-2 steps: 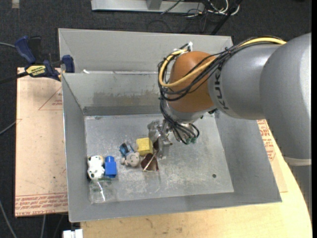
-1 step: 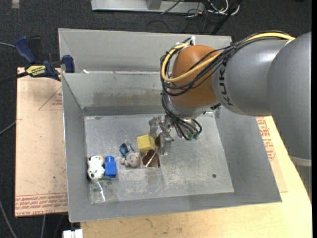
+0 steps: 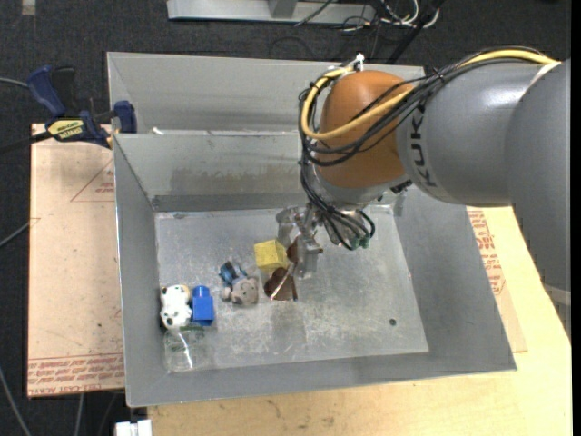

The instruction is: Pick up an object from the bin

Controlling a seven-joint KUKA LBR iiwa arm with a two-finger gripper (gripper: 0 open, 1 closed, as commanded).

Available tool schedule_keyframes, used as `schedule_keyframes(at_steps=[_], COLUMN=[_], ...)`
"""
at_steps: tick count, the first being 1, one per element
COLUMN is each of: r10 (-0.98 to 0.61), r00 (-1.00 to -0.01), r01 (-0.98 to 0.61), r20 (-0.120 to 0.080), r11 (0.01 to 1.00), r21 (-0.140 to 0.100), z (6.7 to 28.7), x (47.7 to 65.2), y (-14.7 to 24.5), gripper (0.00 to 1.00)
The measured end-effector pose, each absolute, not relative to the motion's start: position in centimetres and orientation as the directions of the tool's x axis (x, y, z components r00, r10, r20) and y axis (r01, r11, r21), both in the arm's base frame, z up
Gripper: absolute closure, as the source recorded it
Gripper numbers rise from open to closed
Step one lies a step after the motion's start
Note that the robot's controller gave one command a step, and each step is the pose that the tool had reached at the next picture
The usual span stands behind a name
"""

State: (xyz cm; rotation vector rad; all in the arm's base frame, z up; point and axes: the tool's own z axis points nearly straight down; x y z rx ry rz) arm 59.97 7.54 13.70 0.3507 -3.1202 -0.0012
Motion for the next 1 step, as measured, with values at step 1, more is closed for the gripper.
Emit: schedule_keyframes(at_steps=[1], r10=[-0.222], r00=[-0.975], r01=[-0.222], r20=[-0.005], r11=[0.975], r21=[0.000], z=[15.51], x=[60.11], y=[7.57], gripper=[1.00])
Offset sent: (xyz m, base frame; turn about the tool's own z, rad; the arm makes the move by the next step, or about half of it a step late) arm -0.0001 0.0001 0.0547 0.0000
